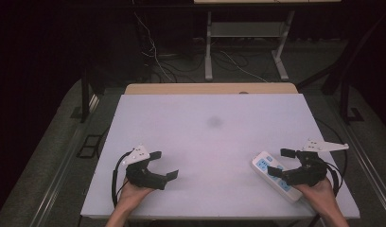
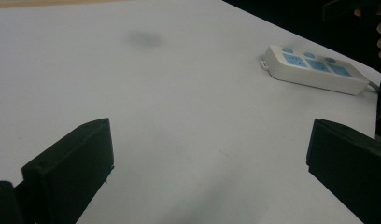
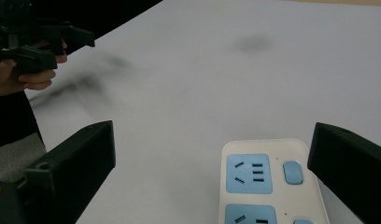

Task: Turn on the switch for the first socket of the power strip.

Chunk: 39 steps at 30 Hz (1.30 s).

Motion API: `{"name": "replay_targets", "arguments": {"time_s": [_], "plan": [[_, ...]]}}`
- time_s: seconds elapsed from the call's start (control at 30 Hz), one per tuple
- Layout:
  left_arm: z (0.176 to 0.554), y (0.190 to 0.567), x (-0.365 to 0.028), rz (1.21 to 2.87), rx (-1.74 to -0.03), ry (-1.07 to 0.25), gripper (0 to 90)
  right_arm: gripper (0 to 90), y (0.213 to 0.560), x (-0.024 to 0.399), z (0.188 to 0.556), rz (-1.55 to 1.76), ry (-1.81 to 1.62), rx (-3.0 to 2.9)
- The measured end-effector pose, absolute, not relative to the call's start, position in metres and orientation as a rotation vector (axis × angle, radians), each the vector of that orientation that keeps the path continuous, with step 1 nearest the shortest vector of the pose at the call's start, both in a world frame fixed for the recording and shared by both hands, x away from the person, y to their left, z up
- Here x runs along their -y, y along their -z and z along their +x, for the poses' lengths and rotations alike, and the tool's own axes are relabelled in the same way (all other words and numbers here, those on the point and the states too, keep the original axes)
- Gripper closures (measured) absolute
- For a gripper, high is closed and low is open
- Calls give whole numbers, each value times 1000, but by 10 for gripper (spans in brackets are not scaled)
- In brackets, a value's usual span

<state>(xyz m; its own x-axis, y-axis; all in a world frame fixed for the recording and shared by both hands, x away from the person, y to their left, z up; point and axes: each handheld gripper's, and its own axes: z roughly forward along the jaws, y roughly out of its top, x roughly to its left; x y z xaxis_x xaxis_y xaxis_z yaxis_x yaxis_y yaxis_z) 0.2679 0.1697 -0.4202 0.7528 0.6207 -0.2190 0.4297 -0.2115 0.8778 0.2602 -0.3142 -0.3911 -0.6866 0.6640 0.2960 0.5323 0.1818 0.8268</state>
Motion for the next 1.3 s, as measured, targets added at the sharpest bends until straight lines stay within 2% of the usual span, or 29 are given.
{"name": "replay_targets", "arguments": {"time_s": [1.3], "plan": [[267, 422, -172, 1845, -818, -208, 0, 5, 371, 335, 273, 1153, -1319, -2480]]}}
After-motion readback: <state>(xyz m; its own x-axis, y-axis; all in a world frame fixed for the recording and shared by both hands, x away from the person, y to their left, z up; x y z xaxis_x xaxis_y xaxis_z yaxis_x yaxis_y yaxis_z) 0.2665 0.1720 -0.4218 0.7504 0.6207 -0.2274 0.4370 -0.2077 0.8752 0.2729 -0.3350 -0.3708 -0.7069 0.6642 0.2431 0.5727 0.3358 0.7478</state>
